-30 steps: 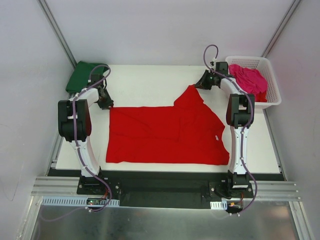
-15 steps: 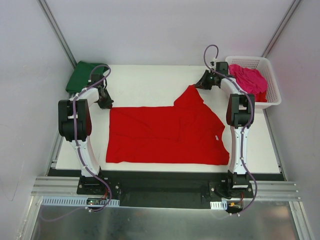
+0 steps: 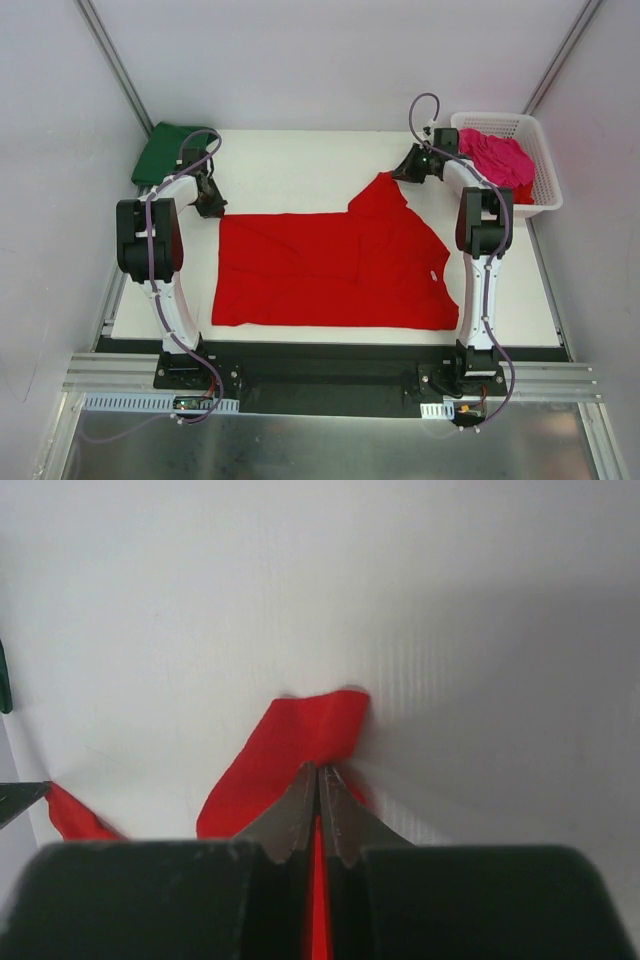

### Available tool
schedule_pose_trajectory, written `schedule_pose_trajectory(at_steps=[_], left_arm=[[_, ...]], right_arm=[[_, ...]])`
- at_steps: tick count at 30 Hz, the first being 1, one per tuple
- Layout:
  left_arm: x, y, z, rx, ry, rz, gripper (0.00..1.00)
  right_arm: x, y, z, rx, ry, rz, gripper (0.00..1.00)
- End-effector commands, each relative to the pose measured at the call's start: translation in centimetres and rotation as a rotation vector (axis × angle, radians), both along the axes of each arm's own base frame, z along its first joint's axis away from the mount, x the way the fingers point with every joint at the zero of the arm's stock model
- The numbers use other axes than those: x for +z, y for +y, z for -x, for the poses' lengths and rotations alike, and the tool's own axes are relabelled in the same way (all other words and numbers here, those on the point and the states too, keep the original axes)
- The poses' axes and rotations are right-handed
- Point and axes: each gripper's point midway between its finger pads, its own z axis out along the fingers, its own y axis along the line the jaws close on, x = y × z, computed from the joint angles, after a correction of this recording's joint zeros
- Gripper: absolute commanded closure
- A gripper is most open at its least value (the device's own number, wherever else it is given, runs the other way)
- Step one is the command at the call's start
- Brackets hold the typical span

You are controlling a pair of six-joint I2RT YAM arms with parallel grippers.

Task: Fold and stack the t-shirts
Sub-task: Grap the side of the flattened tshirt furthest away from the robot with both arms

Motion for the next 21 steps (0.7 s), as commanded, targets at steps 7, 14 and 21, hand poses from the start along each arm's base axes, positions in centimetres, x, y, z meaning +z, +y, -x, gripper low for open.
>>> schedule_pose_trajectory(at_steps=[7, 14, 21], left_arm=[[3.9, -0.3, 0.2, 0.0, -0.073, 0.037, 1.0], [5.1, -0.7, 2.4, 0.009, -0.087, 0.054, 1.0], [7.0, -1.1, 5.1, 0.02, -0.127, 0.07, 1.0]], right_arm=[[12.0, -0.5, -0.6, -0.012, -0.23, -0.008, 0.98], [13.8, -1.0, 2.1, -0.02, -0.238, 0.008, 0.98], [15.0, -1.6, 6.0, -0.035, -0.235, 0.039, 0.98]])
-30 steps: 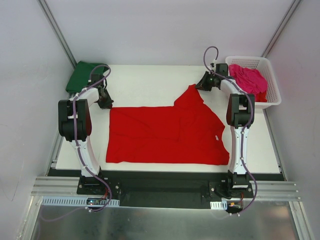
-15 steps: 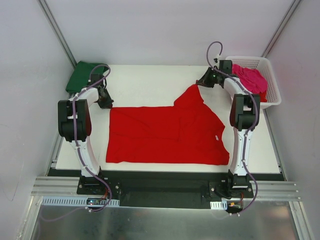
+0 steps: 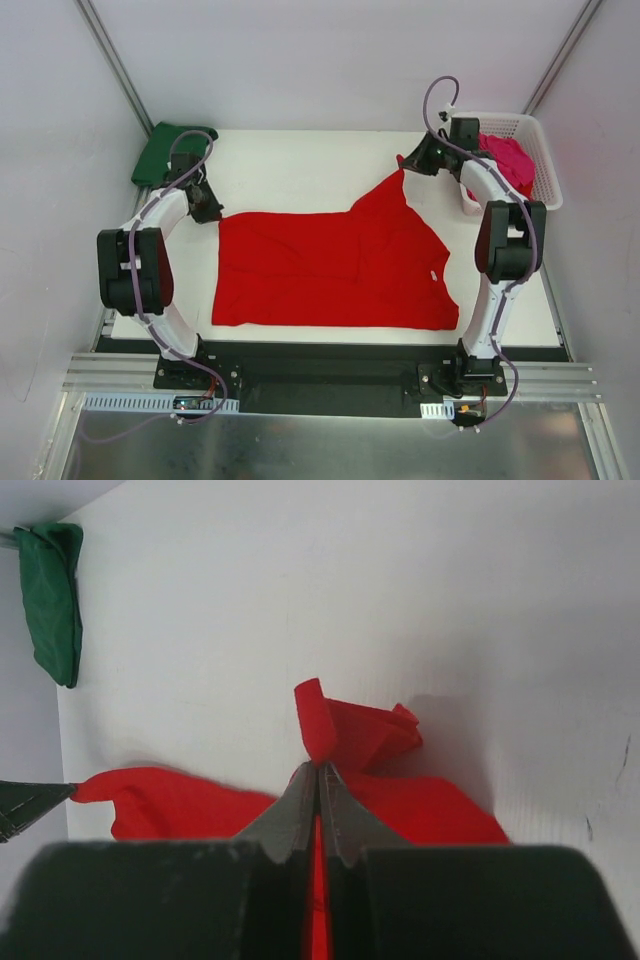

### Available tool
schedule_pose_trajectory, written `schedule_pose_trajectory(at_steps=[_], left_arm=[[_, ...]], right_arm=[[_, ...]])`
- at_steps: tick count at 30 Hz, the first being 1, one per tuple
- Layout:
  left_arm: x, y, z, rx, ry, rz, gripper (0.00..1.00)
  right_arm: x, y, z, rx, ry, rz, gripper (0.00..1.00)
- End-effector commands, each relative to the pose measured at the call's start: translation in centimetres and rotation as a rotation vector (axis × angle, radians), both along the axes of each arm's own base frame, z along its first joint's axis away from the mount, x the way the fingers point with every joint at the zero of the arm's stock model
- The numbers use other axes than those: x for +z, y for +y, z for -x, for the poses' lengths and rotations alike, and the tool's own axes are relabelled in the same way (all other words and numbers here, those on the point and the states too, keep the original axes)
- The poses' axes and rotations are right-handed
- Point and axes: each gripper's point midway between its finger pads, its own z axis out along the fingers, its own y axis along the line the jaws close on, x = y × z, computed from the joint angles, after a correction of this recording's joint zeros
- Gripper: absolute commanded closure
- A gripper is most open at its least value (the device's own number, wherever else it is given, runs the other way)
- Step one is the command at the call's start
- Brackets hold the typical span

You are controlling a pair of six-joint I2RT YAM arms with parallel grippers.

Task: Fold and stack the t-shirts
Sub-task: Grap the side of the flattened tshirt furthest away from the robot with both arms, then fold the other side of the tshirt into a rectangle

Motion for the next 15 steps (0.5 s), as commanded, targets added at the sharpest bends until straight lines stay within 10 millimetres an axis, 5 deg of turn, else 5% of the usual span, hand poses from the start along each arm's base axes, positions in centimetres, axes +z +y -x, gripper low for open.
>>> schedule_pose_trajectory(at_steps=[1, 6, 15], left_arm=[[1.7, 0.0, 1.9, 0.029, -0.032, 0.028, 1.0], [3.0, -0.4, 3.7, 0.038, -0.067, 0.042, 1.0], [3.7, -0.7, 6.4, 0.045, -0.097, 0.056, 1.0]], right_arm=[[4.2, -0.8, 2.0, -0.017, -0.091, 0.024, 0.98], [5.5, -1.4, 5.1, -0.044, -0.095, 0.044, 0.98], [3.6, -2.6, 10.2, -0.084, 0.012, 0.123, 0.98]])
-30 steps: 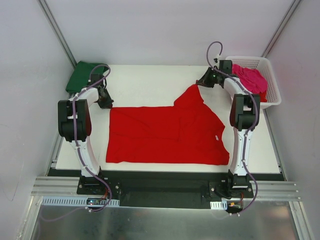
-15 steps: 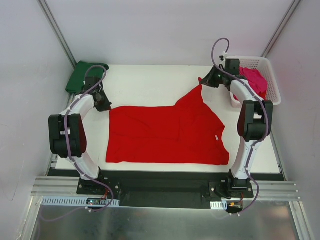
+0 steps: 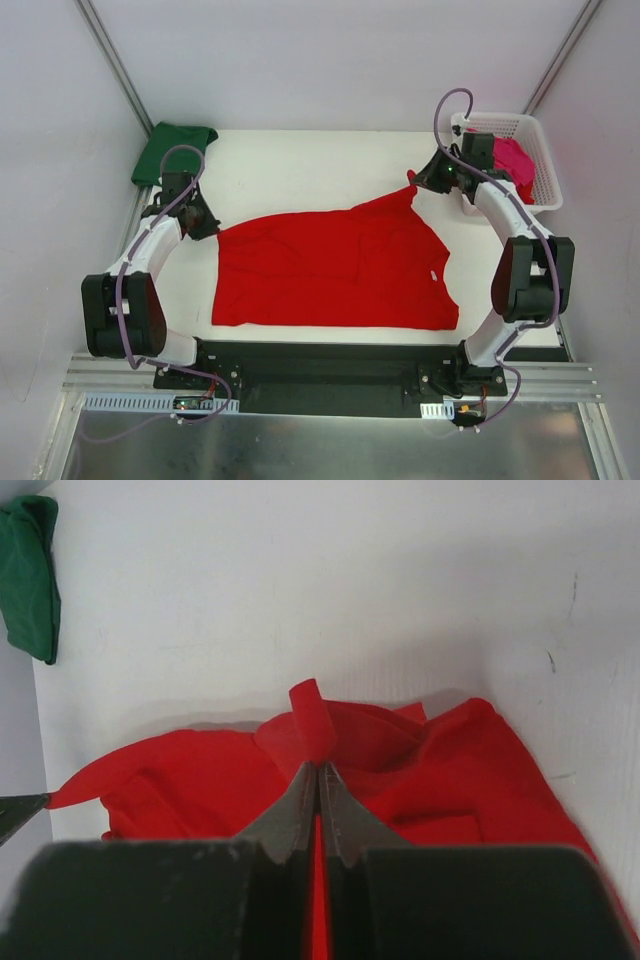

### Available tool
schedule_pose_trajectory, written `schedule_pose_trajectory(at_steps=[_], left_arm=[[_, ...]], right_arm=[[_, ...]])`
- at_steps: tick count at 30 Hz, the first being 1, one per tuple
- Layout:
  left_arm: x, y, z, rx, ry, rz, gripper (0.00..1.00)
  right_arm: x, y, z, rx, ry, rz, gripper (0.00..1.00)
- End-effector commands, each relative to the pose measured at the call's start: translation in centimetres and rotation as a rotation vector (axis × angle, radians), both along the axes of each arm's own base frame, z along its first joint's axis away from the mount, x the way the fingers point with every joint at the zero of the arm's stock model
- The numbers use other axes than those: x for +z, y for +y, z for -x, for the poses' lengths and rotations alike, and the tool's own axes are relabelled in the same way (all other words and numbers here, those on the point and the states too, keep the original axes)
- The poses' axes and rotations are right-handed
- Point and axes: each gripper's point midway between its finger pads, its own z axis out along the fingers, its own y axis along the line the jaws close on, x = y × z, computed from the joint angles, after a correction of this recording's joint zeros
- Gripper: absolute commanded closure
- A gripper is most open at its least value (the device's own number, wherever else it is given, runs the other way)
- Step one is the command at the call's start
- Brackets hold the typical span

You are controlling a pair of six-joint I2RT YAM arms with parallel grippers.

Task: Fold and stack the t-shirts
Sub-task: Fold the other side of the tshirt into a rectangle

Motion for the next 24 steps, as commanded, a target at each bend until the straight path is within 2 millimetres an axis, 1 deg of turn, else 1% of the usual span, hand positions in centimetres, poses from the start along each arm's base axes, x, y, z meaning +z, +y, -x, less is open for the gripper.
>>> schedule_pose_trajectory(at_steps=[1, 2, 5, 6, 8, 9, 12, 13, 14, 15, 16, 17, 18, 19, 21, 24], left_arm=[[1.2, 0.0, 0.8, 0.015, -0.038, 0.022, 1.0], [1.4, -0.1, 0.8, 0.013, -0.042, 0.024, 1.0], [1.5, -0.2, 0.9, 0.009, -0.046, 0.033, 1.0], [1.4, -0.3, 1.0, 0.007, -0.043, 0.037, 1.0], [1.4, -0.5, 1.0, 0.004, -0.043, 0.044, 1.0], [1.4, -0.5, 1.0, 0.003, -0.043, 0.045, 1.0], [1.5, -0.5, 0.9, -0.003, -0.047, 0.04, 1.0], [1.6, -0.4, 0.8, -0.001, -0.05, 0.04, 1.0], [1.6, -0.4, 0.9, -0.003, -0.048, 0.037, 1.0], [1.6, -0.4, 0.8, -0.003, -0.05, 0.034, 1.0], [1.6, -0.4, 0.8, -0.004, -0.049, 0.034, 1.0], [1.6, -0.4, 0.8, -0.004, -0.049, 0.034, 1.0], [1.5, -0.5, 0.9, -0.008, -0.046, 0.036, 1.0], [1.5, -0.4, 0.9, -0.007, -0.046, 0.038, 1.0], [1.4, -0.5, 0.9, -0.01, -0.041, 0.04, 1.0], [1.4, -0.5, 0.8, -0.01, -0.043, 0.041, 1.0]], right_arm=[[0.4, -0.9, 2.6, -0.026, 0.021, 0.061, 0.98], [-0.1, -1.0, 3.4, -0.039, 0.04, 0.076, 0.98], [-1.3, -0.5, 5.5, -0.031, 0.105, 0.109, 0.98], [-2.5, -0.4, 6.8, -0.024, 0.156, 0.124, 0.98], [-3.6, 0.1, 8.4, -0.014, 0.195, 0.157, 0.98], [-5.0, 0.1, 9.8, -0.008, 0.247, 0.177, 0.98], [-7.1, 0.8, 12.4, 0.008, 0.319, 0.214, 0.98], [-8.4, 1.1, 13.8, 0.019, 0.361, 0.226, 0.98], [-9.1, 1.2, 14.4, 0.023, 0.38, 0.235, 0.97], [-9.6, 1.2, 15.1, 0.024, 0.407, 0.248, 0.77], [-10.6, 1.0, 16.1, 0.026, 0.43, 0.282, 0.67], [-10.9, 0.7, 16.3, 0.018, 0.436, 0.301, 0.57], [-11.1, 0.4, 16.5, 0.008, 0.436, 0.316, 0.45], [-11.3, -0.1, 16.6, -0.01, 0.435, 0.342, 0.41], [-10.9, -0.5, 16.2, -0.022, 0.416, 0.361, 0.36], [-9.9, -0.5, 15.1, -0.025, 0.381, 0.371, 0.35]])
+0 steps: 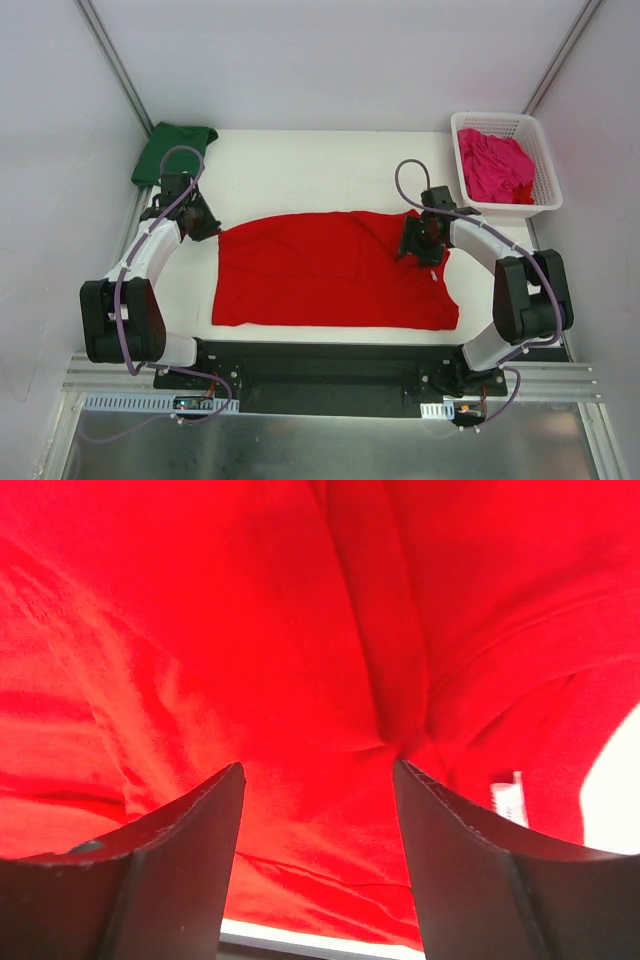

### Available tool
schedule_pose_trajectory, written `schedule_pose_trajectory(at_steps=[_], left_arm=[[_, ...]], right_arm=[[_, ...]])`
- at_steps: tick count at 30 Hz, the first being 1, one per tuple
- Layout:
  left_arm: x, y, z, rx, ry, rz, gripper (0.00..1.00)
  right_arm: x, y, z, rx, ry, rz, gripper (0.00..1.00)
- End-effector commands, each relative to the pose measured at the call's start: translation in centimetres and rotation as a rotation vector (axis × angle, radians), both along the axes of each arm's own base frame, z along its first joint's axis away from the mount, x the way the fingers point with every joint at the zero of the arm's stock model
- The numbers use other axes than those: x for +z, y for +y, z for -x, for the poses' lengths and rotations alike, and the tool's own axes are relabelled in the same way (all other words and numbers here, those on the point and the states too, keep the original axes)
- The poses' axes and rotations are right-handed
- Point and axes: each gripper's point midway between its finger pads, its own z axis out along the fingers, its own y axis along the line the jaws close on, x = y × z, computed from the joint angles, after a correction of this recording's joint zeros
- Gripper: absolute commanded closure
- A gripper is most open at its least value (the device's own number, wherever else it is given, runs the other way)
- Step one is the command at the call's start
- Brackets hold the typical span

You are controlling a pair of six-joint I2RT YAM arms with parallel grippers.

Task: Fold and stack the t-shirts
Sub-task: Fold the other side of the tshirt into a rectangle

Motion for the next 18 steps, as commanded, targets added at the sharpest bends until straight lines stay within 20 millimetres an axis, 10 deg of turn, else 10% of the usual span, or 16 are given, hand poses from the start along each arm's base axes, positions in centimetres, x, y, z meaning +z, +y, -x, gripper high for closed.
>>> schedule_pose_trajectory(at_steps=[1, 7, 18], left_arm=[[0.7, 0.1, 0.0, 0.002, -0.022, 0.009, 1.0], [0.8, 0.2, 0.1, 0.003, -0.026, 0.004, 1.0], [0.6, 0.3, 0.1, 0.002, -0.022, -0.004, 1.0]], right_arm=[[3.2, -0.9, -2.4, -0.022, -0.122, 0.053, 0.35], [5.1, -0.9, -4.0, -0.029, -0.175, 0.055, 0.35], [2.7, -1.3, -3.6, -0.031, -0.131, 0.074, 0.39]])
